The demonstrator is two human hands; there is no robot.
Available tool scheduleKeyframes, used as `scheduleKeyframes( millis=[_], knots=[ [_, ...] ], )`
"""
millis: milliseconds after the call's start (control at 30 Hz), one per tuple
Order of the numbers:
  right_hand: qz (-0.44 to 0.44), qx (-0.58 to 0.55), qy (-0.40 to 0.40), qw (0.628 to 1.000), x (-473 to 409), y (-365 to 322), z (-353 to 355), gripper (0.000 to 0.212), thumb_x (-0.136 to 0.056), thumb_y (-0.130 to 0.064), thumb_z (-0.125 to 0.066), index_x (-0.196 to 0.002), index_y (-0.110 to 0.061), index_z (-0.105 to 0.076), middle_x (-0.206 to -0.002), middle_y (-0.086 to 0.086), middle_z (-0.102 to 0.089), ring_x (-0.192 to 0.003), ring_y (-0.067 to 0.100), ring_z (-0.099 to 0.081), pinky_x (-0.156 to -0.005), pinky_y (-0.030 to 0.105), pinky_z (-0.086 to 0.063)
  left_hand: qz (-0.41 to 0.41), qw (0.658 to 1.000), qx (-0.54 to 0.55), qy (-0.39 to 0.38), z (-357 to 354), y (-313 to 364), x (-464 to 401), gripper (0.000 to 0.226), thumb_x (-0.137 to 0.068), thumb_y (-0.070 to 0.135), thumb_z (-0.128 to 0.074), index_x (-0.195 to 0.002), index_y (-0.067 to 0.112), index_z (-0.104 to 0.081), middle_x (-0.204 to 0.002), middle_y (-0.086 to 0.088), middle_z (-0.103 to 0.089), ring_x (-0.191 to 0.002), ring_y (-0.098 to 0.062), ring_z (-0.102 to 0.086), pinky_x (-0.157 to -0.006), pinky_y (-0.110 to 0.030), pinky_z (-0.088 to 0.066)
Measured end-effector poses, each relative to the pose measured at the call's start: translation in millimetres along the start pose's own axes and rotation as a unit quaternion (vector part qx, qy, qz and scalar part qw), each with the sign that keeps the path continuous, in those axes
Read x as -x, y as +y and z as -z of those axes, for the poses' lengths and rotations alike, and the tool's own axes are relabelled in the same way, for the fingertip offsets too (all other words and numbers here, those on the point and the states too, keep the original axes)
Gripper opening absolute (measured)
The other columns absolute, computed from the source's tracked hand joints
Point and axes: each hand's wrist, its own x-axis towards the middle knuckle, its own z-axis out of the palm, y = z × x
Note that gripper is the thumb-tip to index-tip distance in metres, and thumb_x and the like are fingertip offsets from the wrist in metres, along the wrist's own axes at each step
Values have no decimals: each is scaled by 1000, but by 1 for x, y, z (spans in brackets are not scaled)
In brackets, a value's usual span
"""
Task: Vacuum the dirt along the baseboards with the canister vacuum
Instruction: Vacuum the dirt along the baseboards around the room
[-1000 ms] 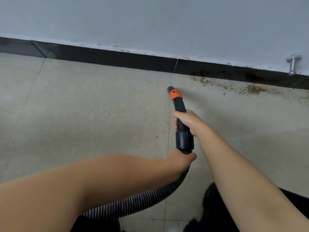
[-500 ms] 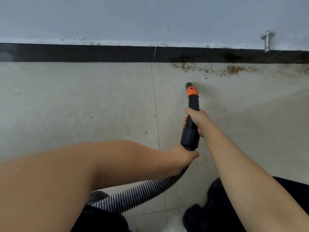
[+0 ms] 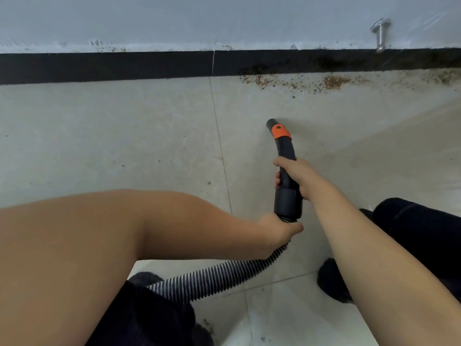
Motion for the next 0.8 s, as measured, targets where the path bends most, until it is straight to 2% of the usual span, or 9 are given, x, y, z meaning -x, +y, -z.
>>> scheduleKeyframes(
  millis=[133, 200, 400, 533, 667, 800],
  knots=[
    [-16, -64, 50, 997, -2, 9, 19, 13, -87, -11, -60, -93, -8, -49, -59, 8, -52, -39, 17, -50, -48, 28, -49, -4, 999, -36, -22, -3, 4, -6, 23, -83, 20, -65, -100, 14, -51, -70, -4, -51, -57, -15, -50, -51, -22, -47],
    [-8, -78, 51, 996, -6, 7, 18, 13, -87, -10, -59, -91, -8, -47, -60, 8, -51, -40, 17, -50, -47, 28, -48, -10, 999, -40, 0, -2, 6, -10, 22, -83, 21, -66, -97, 15, -50, -70, -4, -52, -56, -15, -50, -48, -19, -46],
    [22, -45, -25, 998, -19, -15, -5, 11, -85, -8, -58, -87, -7, -47, -55, 8, -52, -38, 18, -50, -46, 26, -49, -10, 997, -9, 72, 9, 13, -21, 17, -80, 20, -66, -85, 15, -51, -68, -5, -53, -54, -18, -51, -56, -26, -48],
    [14, -80, -17, 997, -27, -16, 9, 13, -84, -8, -58, -88, -8, -45, -54, 7, -52, -39, 18, -50, -44, 26, -48, 3, 997, -29, 70, 5, 24, -26, 20, -80, 18, -67, -92, 11, -53, -69, -6, -53, -55, -18, -51, -55, -26, -48],
    [16, -124, 15, 992, -41, -20, 41, 14, -84, -10, -58, -89, -8, -45, -58, 8, -51, -41, 19, -49, -47, 27, -48, 5, 997, -57, 56, -7, 49, -38, 18, -82, 16, -67, -84, 13, -50, -67, -4, -52, -51, -15, -50, -44, -19, -44],
    [15, -74, -15, 997, -53, -40, 52, 13, -84, -10, -59, -89, -9, -47, -60, 8, -53, -39, 18, -51, -47, 26, -50, -6, 997, -7, 80, -29, 63, -52, 17, -83, 13, -66, -90, 10, -50, -67, -5, -50, -52, -15, -49, -45, -21, -44]
  ],
)
